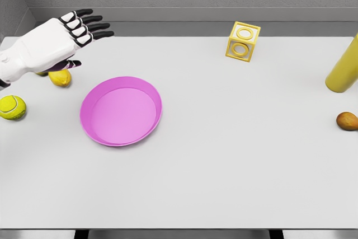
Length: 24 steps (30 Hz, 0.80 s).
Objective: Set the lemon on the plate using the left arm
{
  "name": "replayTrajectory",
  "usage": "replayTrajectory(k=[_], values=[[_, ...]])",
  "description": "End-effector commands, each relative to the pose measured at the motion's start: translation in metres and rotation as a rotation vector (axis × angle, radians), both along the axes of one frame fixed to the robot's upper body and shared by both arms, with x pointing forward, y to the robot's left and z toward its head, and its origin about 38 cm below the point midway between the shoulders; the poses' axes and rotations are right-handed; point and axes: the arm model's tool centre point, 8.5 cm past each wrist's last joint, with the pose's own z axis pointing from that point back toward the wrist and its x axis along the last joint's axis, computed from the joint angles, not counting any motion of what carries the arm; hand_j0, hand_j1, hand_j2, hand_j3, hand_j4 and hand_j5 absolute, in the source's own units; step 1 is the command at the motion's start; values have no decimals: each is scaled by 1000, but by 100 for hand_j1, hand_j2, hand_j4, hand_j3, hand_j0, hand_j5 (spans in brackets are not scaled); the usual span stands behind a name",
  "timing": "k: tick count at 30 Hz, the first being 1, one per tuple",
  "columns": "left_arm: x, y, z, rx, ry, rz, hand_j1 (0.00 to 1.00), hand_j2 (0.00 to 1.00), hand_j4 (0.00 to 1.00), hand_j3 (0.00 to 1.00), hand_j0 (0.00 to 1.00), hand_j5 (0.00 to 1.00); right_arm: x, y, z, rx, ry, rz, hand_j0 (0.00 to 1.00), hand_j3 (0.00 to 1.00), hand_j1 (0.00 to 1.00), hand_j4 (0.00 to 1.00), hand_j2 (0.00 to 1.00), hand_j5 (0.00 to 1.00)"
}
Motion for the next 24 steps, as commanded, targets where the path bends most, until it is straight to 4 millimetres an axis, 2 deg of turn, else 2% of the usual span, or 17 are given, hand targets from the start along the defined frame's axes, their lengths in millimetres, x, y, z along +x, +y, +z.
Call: replayTrajectory(k=[1, 5, 7, 9, 15, 17, 19, 21, 24], values=[[0, 0, 1, -6, 2, 0, 100, 100, 100, 100, 100, 100, 0, 0, 0, 0, 1, -1, 100, 100, 100, 100, 100, 100], [1, 10, 1, 14, 3, 23, 100, 100, 100, 100, 100, 100, 0, 0, 0, 0, 1, -1, 100, 100, 100, 100, 100, 100], [1, 27, 2, 44, 9, 62, 100, 100, 100, 100, 100, 100, 0, 0, 0, 0, 1, -1, 100, 100, 100, 100, 100, 100], [3, 35, -3, 74, 31, 88, 100, 100, 100, 100, 100, 100, 0, 0, 0, 0, 1, -1, 100, 100, 100, 100, 100, 100], [16, 55, -10, 351, 19, 175, 100, 100, 100, 100, 100, 100, 0, 0, 0, 0, 1, -1, 100, 100, 100, 100, 100, 100], [22, 62, 2, 404, 18, 213, 100, 100, 100, 100, 100, 100, 0, 0, 0, 0, 1, -1, 100, 100, 100, 100, 100, 100], [24, 63, 13, 383, -2, 221, 100, 100, 100, 100, 100, 100, 0, 0, 0, 0, 1, -1, 100, 100, 100, 100, 100, 100], [24, 57, 9, 387, 10, 210, 100, 100, 100, 100, 100, 100, 0, 0, 0, 0, 1, -1, 100, 100, 100, 100, 100, 100], [25, 60, 10, 371, 90, 234, 100, 100, 100, 100, 100, 100, -1, 0, 0, 0, 2, -1, 100, 100, 100, 100, 100, 100]])
